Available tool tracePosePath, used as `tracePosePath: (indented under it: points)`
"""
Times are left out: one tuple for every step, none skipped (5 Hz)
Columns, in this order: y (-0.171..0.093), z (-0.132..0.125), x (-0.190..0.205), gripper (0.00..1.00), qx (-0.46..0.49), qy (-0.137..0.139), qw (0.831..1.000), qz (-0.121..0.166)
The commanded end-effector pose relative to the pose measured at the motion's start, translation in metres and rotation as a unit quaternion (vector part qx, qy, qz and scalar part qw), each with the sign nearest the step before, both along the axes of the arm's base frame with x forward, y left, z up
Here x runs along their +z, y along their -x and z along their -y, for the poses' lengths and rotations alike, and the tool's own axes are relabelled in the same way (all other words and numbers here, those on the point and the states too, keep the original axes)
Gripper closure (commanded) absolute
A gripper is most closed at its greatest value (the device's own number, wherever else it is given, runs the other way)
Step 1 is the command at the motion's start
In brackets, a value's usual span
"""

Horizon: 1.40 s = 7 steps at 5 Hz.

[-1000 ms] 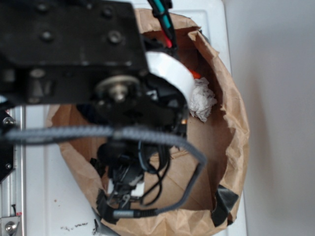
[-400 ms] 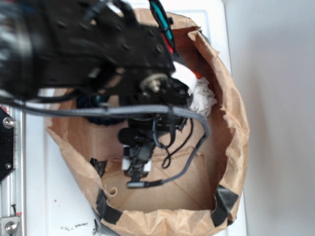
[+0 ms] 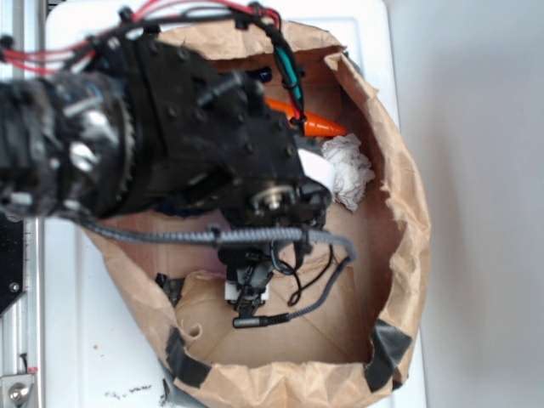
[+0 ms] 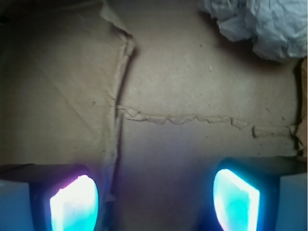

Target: Grab the blue rope.

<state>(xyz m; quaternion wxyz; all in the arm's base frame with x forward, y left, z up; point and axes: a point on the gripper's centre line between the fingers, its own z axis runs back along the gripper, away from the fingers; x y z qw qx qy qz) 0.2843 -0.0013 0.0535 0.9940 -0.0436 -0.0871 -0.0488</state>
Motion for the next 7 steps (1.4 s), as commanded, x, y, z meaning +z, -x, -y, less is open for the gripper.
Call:
tracePosePath:
  points:
    - [-0.006,0.005,0.011,0.0,-0.007,-0.002,1.0,0.02]
    - [-0.006,0.005,0.011,0.0,-0.007,-0.002,1.0,0.02]
    - [-0.006,0.005,0.011,0.0,-0.007,-0.002,1.0,0.02]
    - [-0.001,-0.013,0.013,0.0,0.013,0.017,0.999,0.047]
    - [-0.006,-0.031,0.01,0.0,0.036,0.028,0.998,0.034]
    - [-0.002,-0.053,0.015,0.0,0.097,0.054,0.993,0.041]
    - [-0.001,-0.06,0.015,0.0,0.122,0.068,0.99,0.037]
